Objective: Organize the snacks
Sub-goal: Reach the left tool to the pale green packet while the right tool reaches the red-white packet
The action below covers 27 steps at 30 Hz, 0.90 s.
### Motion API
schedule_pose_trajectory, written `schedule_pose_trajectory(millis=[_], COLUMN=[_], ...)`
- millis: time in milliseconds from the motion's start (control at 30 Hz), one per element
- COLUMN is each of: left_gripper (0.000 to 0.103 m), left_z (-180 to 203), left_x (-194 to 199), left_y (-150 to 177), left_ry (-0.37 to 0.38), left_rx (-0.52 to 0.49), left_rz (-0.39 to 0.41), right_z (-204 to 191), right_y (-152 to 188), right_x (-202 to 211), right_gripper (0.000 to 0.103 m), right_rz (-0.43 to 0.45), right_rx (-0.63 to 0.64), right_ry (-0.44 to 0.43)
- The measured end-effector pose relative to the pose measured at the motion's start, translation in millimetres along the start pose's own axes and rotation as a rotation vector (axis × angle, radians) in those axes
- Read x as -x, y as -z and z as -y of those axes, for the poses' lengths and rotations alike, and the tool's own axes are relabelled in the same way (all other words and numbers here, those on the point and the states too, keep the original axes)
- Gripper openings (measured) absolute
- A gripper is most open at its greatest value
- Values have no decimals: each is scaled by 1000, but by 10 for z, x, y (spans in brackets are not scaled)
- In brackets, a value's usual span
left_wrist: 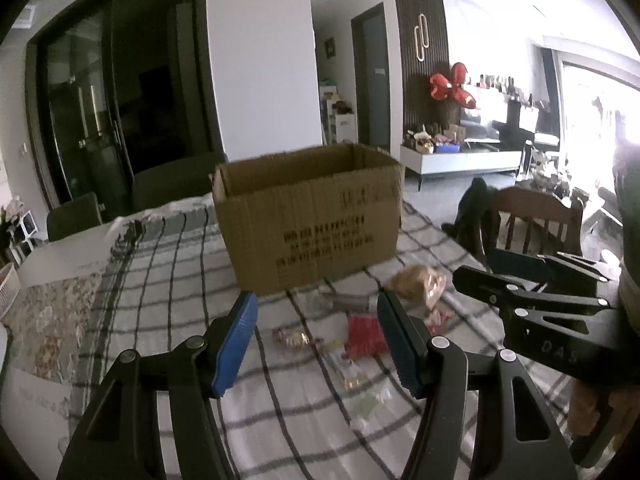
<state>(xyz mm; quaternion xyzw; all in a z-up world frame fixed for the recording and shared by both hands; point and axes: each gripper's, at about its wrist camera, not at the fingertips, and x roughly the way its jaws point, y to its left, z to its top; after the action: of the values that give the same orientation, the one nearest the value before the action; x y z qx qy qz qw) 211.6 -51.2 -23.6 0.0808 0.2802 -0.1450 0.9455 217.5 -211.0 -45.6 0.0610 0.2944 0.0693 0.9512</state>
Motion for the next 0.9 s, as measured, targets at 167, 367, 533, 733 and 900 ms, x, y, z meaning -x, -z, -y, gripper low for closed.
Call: schedule_pose_trajectory(millis=[167, 367, 533, 733, 900], left_gripper=[60, 55, 46, 38, 32], left_z=[97, 194, 268, 303, 318], left_x=[-17, -147, -291, -464, -592], left_y=[218, 446, 591, 733, 816], left_ry=[5, 30, 46, 90, 107], left_rx=[0, -24, -56, -52, -49], left_rz=[-35, -104, -148, -207, -244], right_z=[24, 40, 73, 125, 105], right_y=[183, 354, 511, 636, 694], right_x=[-34, -77, -188, -325, -388], right_gripper=[49, 49, 49, 49, 49], right_rz=[-40, -73, -127, -177, -198], right_rx=[13, 26, 19, -12, -14], right_ry=[-13, -3, 0, 1, -6])
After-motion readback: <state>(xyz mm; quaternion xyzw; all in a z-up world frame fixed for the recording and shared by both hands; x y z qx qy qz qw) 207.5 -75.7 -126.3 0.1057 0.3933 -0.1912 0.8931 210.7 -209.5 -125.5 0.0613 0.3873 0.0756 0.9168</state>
